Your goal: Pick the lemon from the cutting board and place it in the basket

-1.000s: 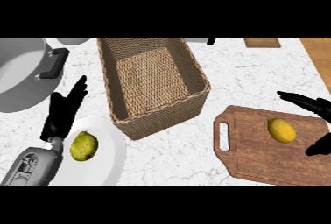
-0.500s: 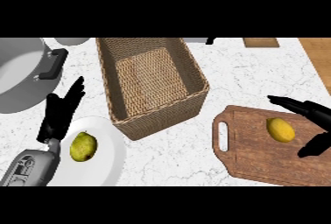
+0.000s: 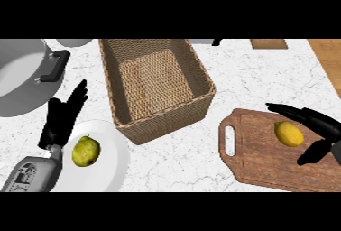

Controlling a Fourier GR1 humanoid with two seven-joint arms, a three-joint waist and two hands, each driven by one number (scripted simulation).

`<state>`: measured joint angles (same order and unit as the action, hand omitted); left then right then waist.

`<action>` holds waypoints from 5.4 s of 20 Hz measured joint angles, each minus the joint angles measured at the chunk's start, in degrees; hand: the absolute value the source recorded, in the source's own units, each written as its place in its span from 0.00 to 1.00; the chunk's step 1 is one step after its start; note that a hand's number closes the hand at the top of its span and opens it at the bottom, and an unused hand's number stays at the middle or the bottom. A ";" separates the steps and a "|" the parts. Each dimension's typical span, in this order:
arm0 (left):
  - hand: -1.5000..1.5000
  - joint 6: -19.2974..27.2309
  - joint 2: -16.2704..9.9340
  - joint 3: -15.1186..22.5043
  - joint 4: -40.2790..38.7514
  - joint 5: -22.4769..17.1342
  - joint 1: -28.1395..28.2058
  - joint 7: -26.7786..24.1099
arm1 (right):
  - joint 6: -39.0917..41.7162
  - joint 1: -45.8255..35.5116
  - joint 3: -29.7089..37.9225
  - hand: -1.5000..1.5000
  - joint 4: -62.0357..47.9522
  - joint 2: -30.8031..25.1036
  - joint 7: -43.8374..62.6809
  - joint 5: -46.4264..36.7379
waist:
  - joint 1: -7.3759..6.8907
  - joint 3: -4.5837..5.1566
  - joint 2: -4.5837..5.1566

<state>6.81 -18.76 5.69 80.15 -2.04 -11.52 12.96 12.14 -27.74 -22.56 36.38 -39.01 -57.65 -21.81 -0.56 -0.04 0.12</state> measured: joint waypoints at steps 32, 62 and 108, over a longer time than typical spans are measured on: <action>0.50 -1.68 0.91 -1.38 -2.39 2.46 -3.32 0.16 | -17.31 -18.08 -7.37 1.00 6.84 34.47 56.40 -17.25 | -6.83 0.67 -0.83; 0.50 -5.77 0.93 -4.07 -9.50 1.07 -8.12 -0.77 | -23.35 -66.17 -10.35 1.00 17.36 38.23 120.01 -7.47 | -4.80 0.64 -0.37; 0.50 -3.43 4.69 -3.44 -2.15 5.24 -2.19 -0.66 | -46.75 -54.11 -8.48 0.00 -7.30 38.92 100.73 1.36 | -1.52 0.10 0.38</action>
<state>3.38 -14.08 2.25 78.00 3.20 -13.71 12.31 -34.62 -81.85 -31.04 29.08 -0.09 43.08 -20.45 -2.08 0.06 0.50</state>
